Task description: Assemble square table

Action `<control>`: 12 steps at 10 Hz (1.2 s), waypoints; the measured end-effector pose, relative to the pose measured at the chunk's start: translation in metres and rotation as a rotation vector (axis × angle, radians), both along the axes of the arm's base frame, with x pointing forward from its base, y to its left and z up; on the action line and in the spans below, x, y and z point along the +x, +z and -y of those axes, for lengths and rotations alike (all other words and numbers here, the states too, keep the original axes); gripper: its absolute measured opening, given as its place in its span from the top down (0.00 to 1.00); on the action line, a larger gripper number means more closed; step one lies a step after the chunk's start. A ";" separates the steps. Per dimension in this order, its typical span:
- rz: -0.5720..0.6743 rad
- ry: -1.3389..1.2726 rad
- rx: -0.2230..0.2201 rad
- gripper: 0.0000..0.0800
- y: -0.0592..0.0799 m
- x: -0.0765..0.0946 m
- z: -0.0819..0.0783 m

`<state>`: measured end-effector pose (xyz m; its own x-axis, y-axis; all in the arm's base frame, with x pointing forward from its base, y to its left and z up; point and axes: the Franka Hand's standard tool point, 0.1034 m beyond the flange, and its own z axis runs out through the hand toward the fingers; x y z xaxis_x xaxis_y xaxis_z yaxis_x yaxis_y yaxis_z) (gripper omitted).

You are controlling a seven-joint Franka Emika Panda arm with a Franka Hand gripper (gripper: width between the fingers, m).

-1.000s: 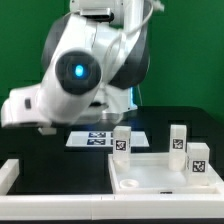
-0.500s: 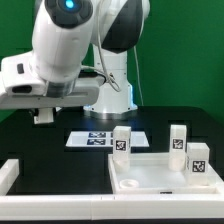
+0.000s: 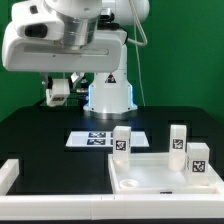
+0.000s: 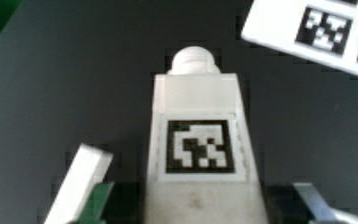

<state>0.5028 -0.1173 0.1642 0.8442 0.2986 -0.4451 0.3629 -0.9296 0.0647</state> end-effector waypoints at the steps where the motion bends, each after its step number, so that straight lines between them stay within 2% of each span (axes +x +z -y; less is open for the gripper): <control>1: 0.056 0.009 0.017 0.64 0.001 -0.002 0.001; 2: 0.091 0.014 0.026 0.64 0.002 -0.002 0.002; 3: 0.166 0.014 0.042 0.64 0.001 0.006 -0.001; 4: 0.245 -0.044 0.057 0.64 0.002 0.013 -0.023; 6: 0.365 -0.118 0.096 0.64 0.004 0.046 -0.076; 7: 0.471 -0.158 0.116 0.64 0.006 0.070 -0.099; 8: 0.525 -0.168 0.123 0.64 0.007 0.081 -0.112; 9: 0.527 -0.157 0.128 0.64 0.010 0.082 -0.116; 10: 0.646 -0.133 0.145 0.64 0.011 0.091 -0.113; 11: 0.694 -0.128 0.152 0.64 0.007 0.087 -0.112; 12: 0.690 -0.128 0.151 0.64 0.005 0.085 -0.112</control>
Offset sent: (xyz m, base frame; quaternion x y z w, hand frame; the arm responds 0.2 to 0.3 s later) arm 0.0124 0.0778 0.0018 0.0313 0.1968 0.0927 0.9756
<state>0.5882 -0.0054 0.1693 0.9507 0.1943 0.2416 0.1729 -0.9791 0.1072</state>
